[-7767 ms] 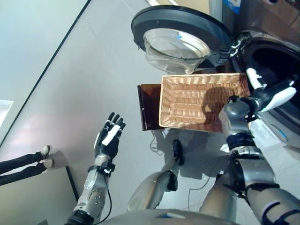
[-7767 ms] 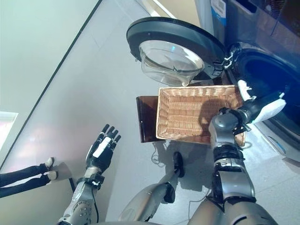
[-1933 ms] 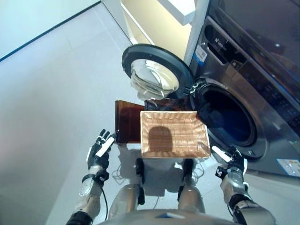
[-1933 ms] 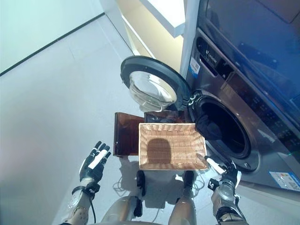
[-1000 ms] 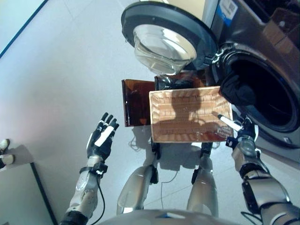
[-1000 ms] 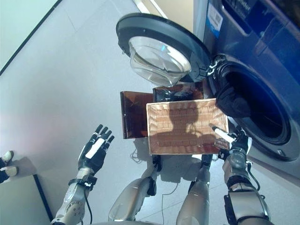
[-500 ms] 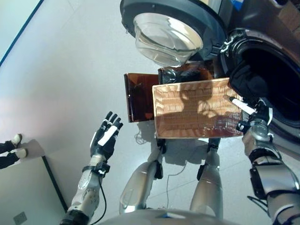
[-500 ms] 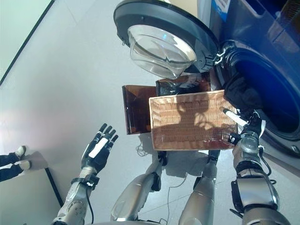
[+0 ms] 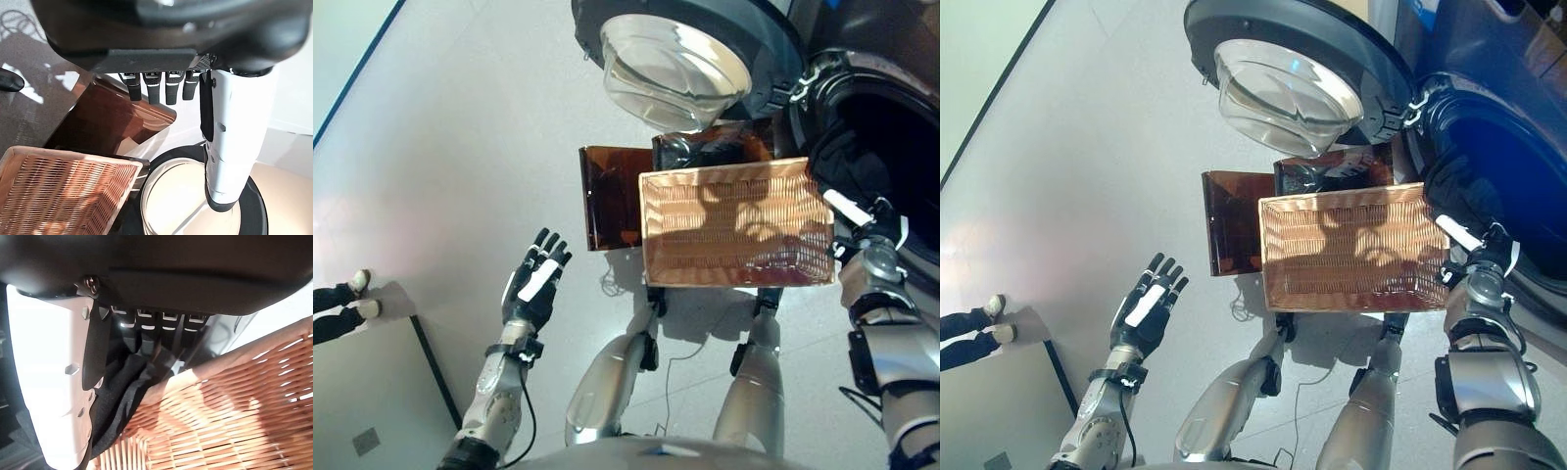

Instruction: Pick up the clothes and place them into the washing machine

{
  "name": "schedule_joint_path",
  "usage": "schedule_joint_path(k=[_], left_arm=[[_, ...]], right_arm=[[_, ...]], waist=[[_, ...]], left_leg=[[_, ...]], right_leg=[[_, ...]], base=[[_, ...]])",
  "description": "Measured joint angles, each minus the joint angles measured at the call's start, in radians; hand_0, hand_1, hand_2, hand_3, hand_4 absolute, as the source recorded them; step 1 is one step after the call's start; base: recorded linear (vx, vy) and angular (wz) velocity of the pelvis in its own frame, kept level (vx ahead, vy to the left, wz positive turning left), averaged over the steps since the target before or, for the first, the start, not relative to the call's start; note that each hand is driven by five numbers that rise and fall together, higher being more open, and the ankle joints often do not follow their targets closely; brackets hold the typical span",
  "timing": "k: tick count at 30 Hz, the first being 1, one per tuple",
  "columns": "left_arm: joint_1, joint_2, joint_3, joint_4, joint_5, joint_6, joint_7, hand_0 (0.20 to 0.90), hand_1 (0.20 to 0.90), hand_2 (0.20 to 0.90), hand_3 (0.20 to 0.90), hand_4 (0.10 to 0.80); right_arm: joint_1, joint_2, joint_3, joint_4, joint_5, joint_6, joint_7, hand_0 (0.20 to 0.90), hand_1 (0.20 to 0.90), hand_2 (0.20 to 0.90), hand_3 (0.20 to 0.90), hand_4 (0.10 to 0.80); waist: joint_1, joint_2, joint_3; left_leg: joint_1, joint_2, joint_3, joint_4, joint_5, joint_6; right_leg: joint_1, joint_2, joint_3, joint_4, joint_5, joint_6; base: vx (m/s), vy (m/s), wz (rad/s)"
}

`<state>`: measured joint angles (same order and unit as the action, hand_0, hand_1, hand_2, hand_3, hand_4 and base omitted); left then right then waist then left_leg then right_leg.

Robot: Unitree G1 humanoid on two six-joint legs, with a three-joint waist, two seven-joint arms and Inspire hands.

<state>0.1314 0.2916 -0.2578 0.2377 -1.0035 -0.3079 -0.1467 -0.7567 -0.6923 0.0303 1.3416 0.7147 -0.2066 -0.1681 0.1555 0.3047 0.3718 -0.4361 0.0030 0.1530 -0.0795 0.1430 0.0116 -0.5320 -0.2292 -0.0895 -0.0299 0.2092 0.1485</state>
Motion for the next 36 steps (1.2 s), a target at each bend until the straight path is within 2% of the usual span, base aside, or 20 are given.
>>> schedule_joint_path(k=[1, 2, 3, 12, 25, 36], left_arm=[[0.000, 0.000, 0.000, 0.000, -0.002, 0.000, -0.003, 0.900, 0.900, 0.900, 0.900, 0.800], [0.000, 0.000, 0.000, 0.000, -0.008, 0.001, -0.006, 0.900, 0.900, 0.900, 0.900, 0.800], [0.000, 0.000, 0.000, 0.000, -0.010, 0.001, -0.006, 0.900, 0.900, 0.900, 0.900, 0.800], [0.000, 0.001, 0.000, 0.000, -0.016, 0.018, -0.007, 0.900, 0.900, 0.900, 0.900, 0.800], [0.000, 0.001, 0.000, 0.000, -0.017, 0.021, -0.008, 0.900, 0.900, 0.900, 0.900, 0.800], [0.000, 0.001, 0.000, 0.000, -0.017, 0.021, -0.018, 0.900, 0.900, 0.900, 0.900, 0.800]], right_arm=[[-0.006, -0.003, 0.000, 0.000, 0.003, 0.002, 0.004, 0.702, 0.702, 0.702, 0.702, 0.659], [-0.013, -0.007, 0.000, 0.000, 0.017, 0.009, 0.014, 0.340, 0.340, 0.340, 0.340, 0.400], [-0.015, -0.010, 0.000, 0.001, 0.023, 0.011, 0.017, 0.200, 0.200, 0.200, 0.200, 0.300], [-0.076, -0.055, -0.001, 0.010, 0.067, 0.008, 0.017, 0.200, 0.200, 0.200, 0.200, 0.300], [-0.111, -0.067, -0.002, 0.008, 0.118, 0.007, 0.035, 0.200, 0.200, 0.200, 0.200, 0.300], [-0.131, -0.087, -0.002, 0.009, 0.119, 0.007, 0.038, 0.200, 0.200, 0.200, 0.200, 0.300]], waist=[[-0.001, 0.002, -0.002], [-0.001, 0.003, -0.003], [-0.001, 0.004, -0.003], [0.001, 0.011, -0.008], [0.022, 0.038, -0.029], [0.022, 0.039, -0.030]], left_leg=[[-0.004, 0.000, 0.000, 0.000, 0.001, 0.001], [-0.008, -0.001, 0.001, 0.000, 0.002, 0.002], [-0.009, -0.001, 0.002, 0.000, 0.002, 0.002], [-0.009, 0.000, 0.007, 0.000, 0.002, 0.002], [-0.009, 0.000, 0.008, 0.000, 0.002, 0.002], [-0.009, 0.000, 0.007, 0.000, 0.002, 0.002]], right_leg=[[-0.004, 0.000, 0.000, 0.001, 0.000, 0.000], [-0.010, -0.001, 0.001, 0.002, 0.000, 0.000], [-0.013, 0.000, 0.003, 0.005, 0.000, 0.000], [-0.018, 0.001, 0.008, 0.008, 0.000, 0.000], [-0.018, 0.001, 0.010, 0.010, 0.000, 0.000], [-0.019, 0.001, 0.011, 0.011, 0.000, 0.000]], base=[[0.000, 0.000, 0.00], [0.000, 0.000, 0.00], [0.013, 0.005, -0.05], [0.002, 0.000, -0.01], [0.000, 0.000, 0.00], [0.000, 0.000, 0.00]])
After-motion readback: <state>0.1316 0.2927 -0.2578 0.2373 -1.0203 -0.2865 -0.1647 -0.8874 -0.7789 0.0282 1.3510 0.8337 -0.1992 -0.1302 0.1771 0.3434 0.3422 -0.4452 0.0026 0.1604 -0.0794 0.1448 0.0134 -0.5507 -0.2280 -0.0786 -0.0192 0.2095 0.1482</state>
